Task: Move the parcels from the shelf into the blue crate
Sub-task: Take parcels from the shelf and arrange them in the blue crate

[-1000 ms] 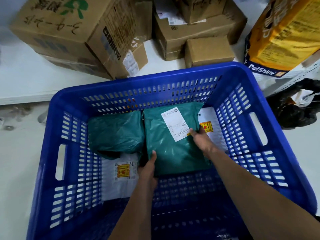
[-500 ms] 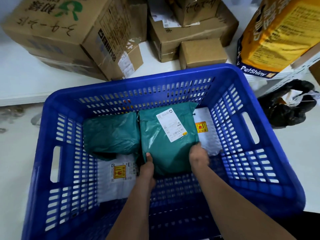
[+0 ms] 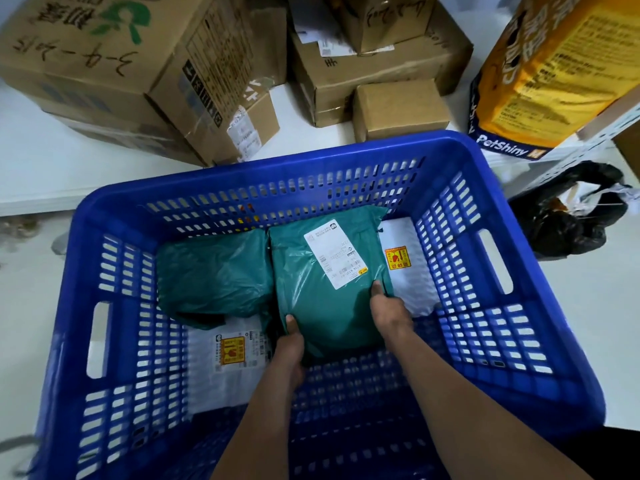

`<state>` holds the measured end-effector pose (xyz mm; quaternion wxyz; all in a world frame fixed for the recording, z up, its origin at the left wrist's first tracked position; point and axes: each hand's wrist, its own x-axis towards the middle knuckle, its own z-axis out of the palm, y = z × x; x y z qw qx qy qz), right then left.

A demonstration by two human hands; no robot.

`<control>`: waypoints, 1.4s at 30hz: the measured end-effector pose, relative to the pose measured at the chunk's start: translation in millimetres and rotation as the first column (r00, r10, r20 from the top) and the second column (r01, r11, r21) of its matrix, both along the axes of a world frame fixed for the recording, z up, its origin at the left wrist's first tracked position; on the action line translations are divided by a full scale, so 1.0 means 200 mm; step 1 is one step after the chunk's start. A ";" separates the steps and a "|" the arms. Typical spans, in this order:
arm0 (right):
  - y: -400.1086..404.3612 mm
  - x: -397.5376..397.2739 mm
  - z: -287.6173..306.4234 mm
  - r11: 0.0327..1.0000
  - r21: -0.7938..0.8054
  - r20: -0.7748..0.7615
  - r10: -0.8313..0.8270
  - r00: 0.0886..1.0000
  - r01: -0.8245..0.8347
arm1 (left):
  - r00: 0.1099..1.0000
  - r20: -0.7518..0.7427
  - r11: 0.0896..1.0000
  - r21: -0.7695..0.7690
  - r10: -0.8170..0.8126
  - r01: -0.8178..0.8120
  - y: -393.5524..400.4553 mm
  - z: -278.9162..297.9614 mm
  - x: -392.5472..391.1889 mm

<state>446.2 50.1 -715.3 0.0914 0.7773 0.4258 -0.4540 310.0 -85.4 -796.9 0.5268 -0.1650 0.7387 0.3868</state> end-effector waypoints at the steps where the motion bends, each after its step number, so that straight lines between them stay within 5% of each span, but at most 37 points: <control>1: 0.00 0.01 0.01 0.999 -0.041 -0.081 -0.034 0.996 0.031 | 0.999 0.025 0.999 -0.004 -0.037 0.037 0.01 0.04 -0.01; 4: 0.01 0.04 0.09 0.988 -0.101 -0.247 -0.137 0.959 0.115 | 0.994 0.008 0.994 -0.007 -0.111 0.111 0.06 0.32 0.00; 9: 0.05 0.01 0.48 0.994 0.016 -0.139 -0.102 0.985 0.106 | 0.939 -0.190 0.958 -0.084 -0.287 0.275 0.15 0.62 -0.10; 16: 0.17 -0.14 1.19 0.977 0.213 -0.339 0.103 0.935 -0.030 | 0.711 -0.464 0.843 -0.187 -0.528 0.504 0.36 1.44 -0.26; 20: 0.19 -0.16 1.68 0.957 0.291 -0.501 0.148 0.853 0.004 | 0.651 -0.617 0.869 -0.112 -0.441 0.482 0.46 1.99 -0.32; 27: 0.25 -0.16 2.44 0.888 0.312 -0.753 0.015 0.658 0.337 | 0.538 -0.806 0.876 0.051 -0.246 0.479 0.55 2.87 -0.35; 34: 0.38 -0.11 2.92 0.619 0.665 -0.592 0.095 0.800 0.418 | 0.556 -0.831 0.860 0.287 0.004 0.423 0.62 3.33 -0.27; 38: 0.44 -0.16 3.00 0.721 0.616 -0.643 0.229 0.730 0.316 | 0.601 -0.799 0.820 0.357 0.019 0.448 0.65 3.41 -0.21; 42: 0.39 -0.17 3.05 0.792 0.476 -0.784 0.185 0.593 0.383 | 0.660 -0.751 0.763 0.420 -0.011 0.491 0.67 3.45 -0.18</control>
